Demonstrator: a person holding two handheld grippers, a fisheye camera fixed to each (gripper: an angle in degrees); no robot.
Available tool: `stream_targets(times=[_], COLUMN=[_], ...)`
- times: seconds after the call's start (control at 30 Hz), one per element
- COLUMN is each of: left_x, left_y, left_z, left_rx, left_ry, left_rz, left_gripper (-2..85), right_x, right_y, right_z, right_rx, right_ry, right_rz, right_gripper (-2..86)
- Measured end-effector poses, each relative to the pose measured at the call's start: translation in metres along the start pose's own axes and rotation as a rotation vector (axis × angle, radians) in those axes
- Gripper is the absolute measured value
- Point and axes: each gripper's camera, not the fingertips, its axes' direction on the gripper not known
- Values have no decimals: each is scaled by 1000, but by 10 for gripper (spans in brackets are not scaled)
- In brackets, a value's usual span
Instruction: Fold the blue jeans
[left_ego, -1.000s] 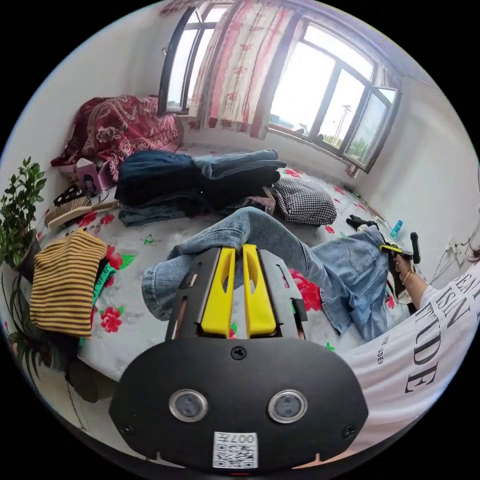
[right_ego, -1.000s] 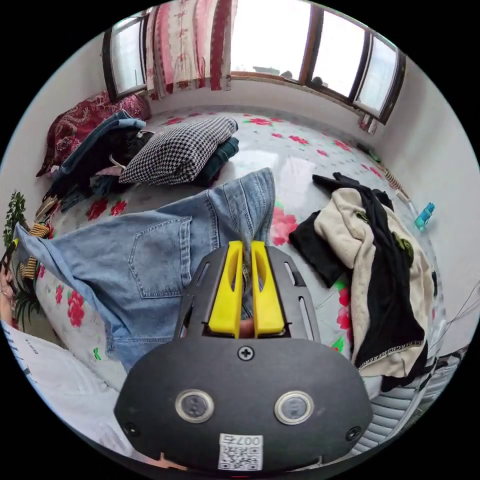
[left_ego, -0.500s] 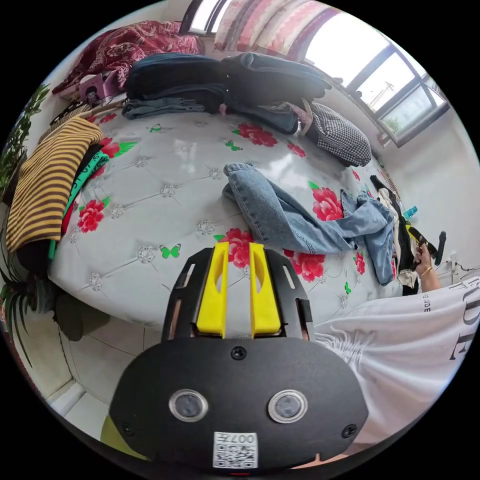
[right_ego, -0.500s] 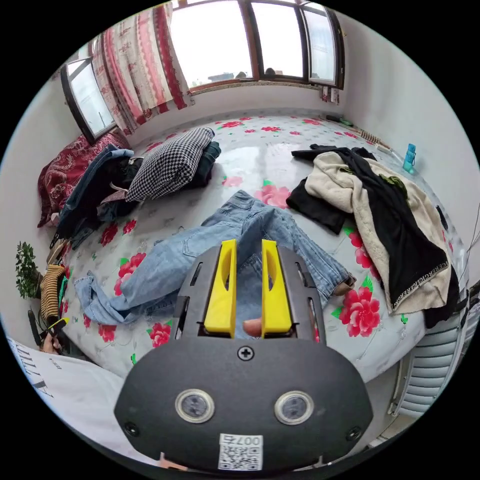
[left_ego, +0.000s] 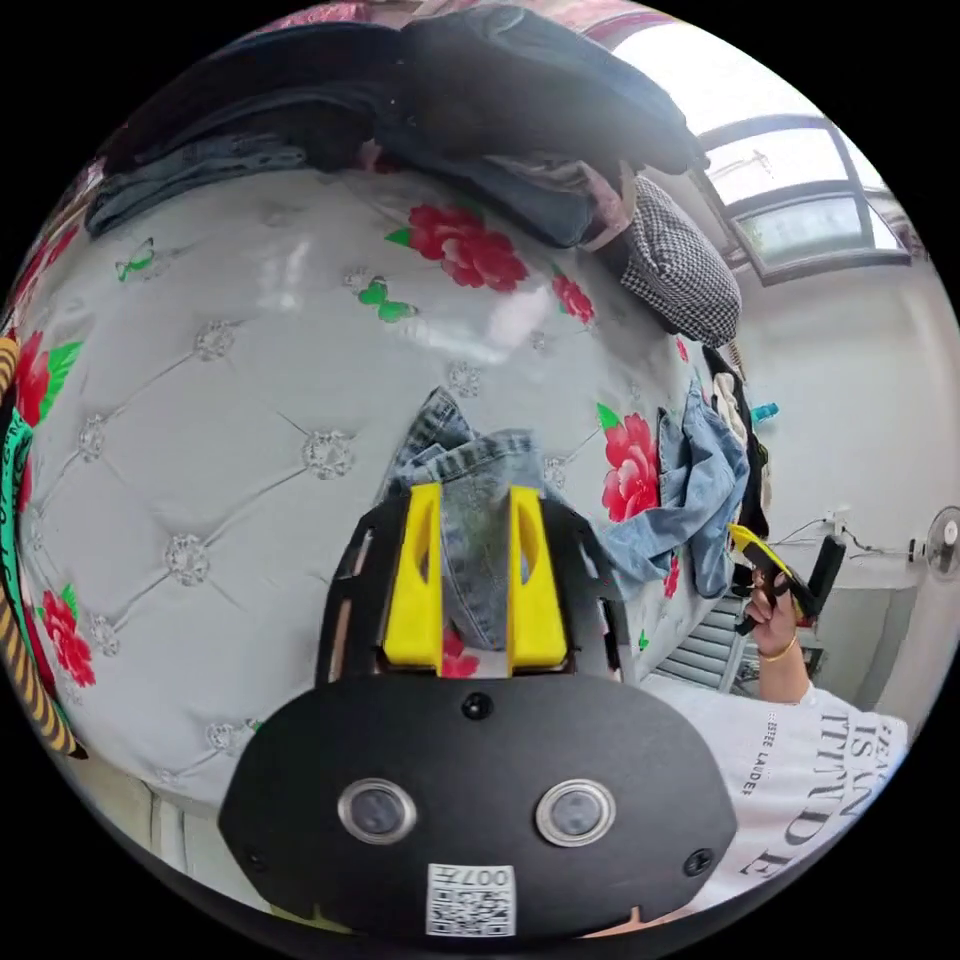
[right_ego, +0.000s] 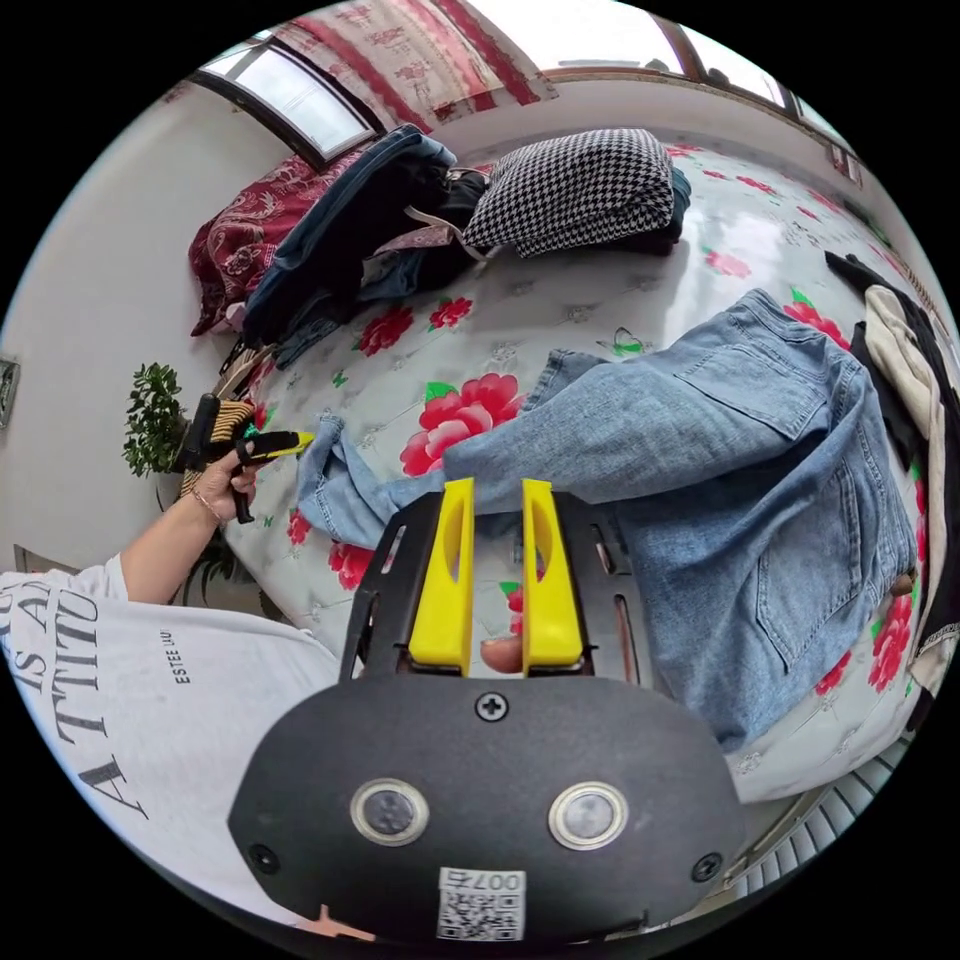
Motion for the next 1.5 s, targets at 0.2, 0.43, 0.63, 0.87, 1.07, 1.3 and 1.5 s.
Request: stream_targets(times=[0.2, 0.43, 0.63, 0.87, 1.07, 1.3, 1.5], left_x=[66, -17, -124, -63, -11, 40, 37], left_y=[7, 99, 170, 100, 6, -8, 0], left_z=[-163, -233, -175, -104, -10, 19, -2], left_rx=[466, 460, 385, 308, 16, -74, 5], left_ry=[381, -184, -10, 47, -203, -536, -499], left_rz=[600, 552, 16, 67, 53, 162, 62], left_gripper=[-7, 25, 64, 118, 101, -4, -9], right_x=[-4, -5, -12, 12, 56, 93, 111], right_y=[10, 2, -36, -97, -184, -228, -255], right_z=[-20, -6, -14, -29, -12, 62, -3], right_rx=[42, -5, -9, 31, -47, -190, 114], right_ry=[52, 24, 81, 254, 357, 367, 429], right_rz=[75, 111, 64, 73, 77, 64, 182], right_gripper=[66, 66, 69, 84, 98, 89, 42])
